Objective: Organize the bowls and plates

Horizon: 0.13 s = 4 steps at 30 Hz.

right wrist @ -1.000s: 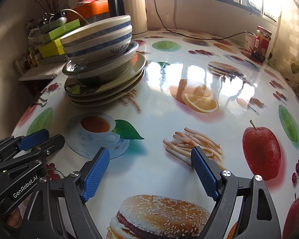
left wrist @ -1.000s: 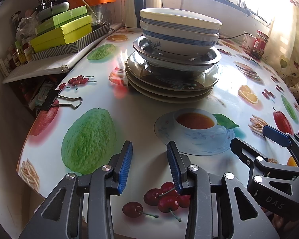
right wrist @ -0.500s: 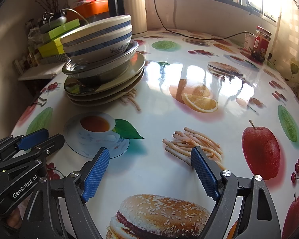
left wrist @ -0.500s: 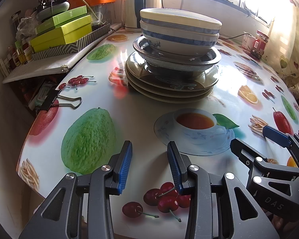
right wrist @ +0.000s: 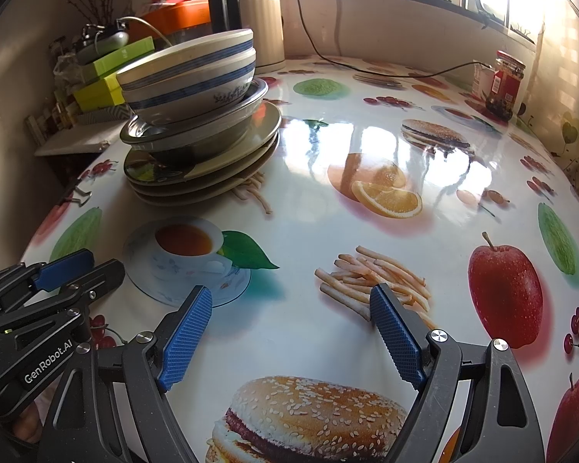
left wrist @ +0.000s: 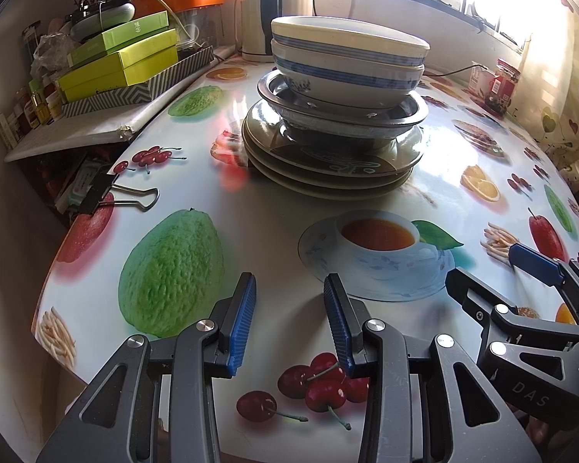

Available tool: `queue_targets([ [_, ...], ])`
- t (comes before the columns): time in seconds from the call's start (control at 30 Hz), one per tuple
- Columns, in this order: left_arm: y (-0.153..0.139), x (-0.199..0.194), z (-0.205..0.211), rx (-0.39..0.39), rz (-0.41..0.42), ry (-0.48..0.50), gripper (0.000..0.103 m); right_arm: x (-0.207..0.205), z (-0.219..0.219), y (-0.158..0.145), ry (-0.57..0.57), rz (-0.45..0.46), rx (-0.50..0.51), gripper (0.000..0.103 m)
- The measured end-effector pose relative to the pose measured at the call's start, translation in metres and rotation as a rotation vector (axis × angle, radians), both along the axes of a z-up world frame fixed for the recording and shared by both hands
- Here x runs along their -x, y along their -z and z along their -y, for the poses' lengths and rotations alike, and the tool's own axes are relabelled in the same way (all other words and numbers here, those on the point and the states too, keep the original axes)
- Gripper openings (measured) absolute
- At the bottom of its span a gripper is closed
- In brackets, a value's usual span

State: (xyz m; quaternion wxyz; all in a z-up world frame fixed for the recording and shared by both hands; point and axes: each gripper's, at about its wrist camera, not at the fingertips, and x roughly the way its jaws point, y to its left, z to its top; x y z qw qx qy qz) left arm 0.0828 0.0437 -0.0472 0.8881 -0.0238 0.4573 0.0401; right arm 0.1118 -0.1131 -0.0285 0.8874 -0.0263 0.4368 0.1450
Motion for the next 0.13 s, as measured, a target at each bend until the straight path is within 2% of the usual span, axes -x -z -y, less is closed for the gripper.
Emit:
queue_targets([
  [0.13,0.0,0.0002,0.0,0.0,0.0,0.0,0.038,-0.0001,0.0,-0.0001,0.0,0.0,-0.001,0.085],
])
